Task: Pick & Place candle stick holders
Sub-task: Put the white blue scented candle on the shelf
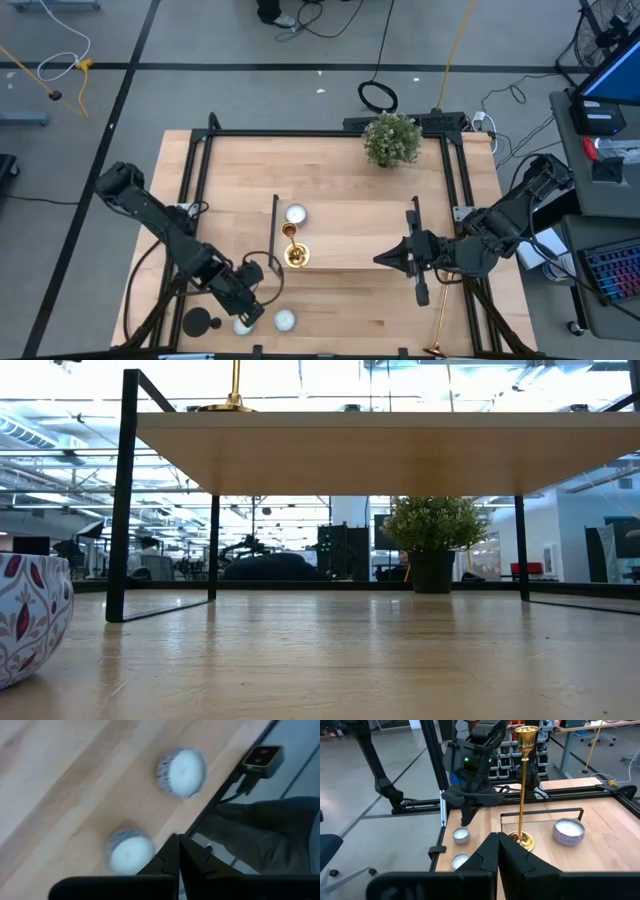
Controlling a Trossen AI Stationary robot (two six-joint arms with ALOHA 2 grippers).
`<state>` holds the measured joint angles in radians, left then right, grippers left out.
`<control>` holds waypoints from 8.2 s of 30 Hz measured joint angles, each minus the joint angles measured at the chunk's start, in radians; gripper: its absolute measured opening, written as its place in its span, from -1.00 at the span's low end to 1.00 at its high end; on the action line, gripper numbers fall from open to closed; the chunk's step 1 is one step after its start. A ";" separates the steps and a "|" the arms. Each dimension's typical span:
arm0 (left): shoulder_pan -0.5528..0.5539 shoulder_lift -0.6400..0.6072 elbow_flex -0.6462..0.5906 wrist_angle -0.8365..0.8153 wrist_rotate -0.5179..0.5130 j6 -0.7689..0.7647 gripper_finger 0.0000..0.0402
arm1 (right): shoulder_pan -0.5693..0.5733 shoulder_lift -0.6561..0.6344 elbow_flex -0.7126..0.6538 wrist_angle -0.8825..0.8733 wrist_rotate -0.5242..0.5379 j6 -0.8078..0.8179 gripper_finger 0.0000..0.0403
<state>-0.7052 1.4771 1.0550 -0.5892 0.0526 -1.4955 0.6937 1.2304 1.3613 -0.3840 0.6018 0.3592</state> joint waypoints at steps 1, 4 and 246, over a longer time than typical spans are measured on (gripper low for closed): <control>0.000 0.011 0.000 0.021 -0.001 0.004 -0.98 | 0.000 0.000 0.000 0.000 0.000 0.000 -1.00; 0.000 0.031 0.003 0.045 -0.005 0.010 -0.98 | 0.000 0.000 0.000 -0.003 0.000 0.002 -1.00; -0.118 -0.042 0.338 -0.236 -0.653 -0.247 0.47 | -0.001 0.000 -0.066 0.134 0.004 0.013 -1.00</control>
<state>-0.8231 1.4349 1.3933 -0.8250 -0.6005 -1.7423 0.6930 1.2304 1.2957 -0.2498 0.6059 0.3725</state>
